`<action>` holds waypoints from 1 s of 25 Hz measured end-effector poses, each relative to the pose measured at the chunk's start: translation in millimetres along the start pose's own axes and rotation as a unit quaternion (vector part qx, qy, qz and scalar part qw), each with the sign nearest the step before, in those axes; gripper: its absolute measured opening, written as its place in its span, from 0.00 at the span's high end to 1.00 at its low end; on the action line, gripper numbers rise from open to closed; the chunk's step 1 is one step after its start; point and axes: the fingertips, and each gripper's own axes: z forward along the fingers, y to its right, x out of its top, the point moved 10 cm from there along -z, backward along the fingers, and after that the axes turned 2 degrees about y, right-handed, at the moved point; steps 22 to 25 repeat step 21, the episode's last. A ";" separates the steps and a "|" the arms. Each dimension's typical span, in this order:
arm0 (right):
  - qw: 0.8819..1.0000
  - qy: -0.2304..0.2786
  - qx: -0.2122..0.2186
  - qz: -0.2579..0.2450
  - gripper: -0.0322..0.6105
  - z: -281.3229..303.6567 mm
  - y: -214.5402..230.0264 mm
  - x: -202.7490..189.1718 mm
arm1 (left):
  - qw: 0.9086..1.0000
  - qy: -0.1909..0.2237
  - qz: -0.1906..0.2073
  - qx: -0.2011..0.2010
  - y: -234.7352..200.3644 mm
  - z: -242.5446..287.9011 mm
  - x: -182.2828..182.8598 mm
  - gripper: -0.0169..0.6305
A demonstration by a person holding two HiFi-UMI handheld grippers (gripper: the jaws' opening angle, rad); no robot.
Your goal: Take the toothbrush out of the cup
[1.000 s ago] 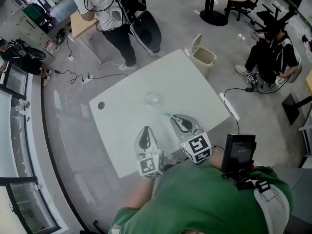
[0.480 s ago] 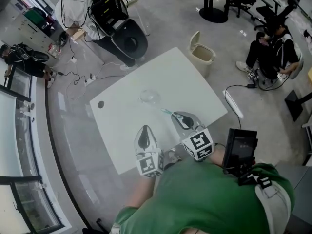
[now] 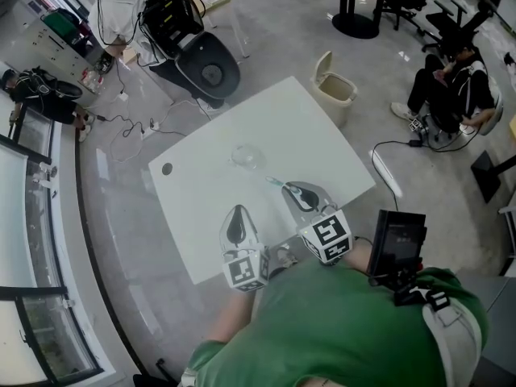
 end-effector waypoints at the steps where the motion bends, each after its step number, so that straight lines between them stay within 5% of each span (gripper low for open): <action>1: 1.000 0.001 0.000 -0.001 0.90 -0.2 0.0 0.2 | 1.000 0.000 0.001 0.000 0.3 -0.3 -0.4 0.96; 25: 1.000 0.004 -0.006 -0.007 0.90 5.6 -7.8 12.2 | 1.000 0.002 -0.001 -0.003 -9.7 -4.5 5.1 0.96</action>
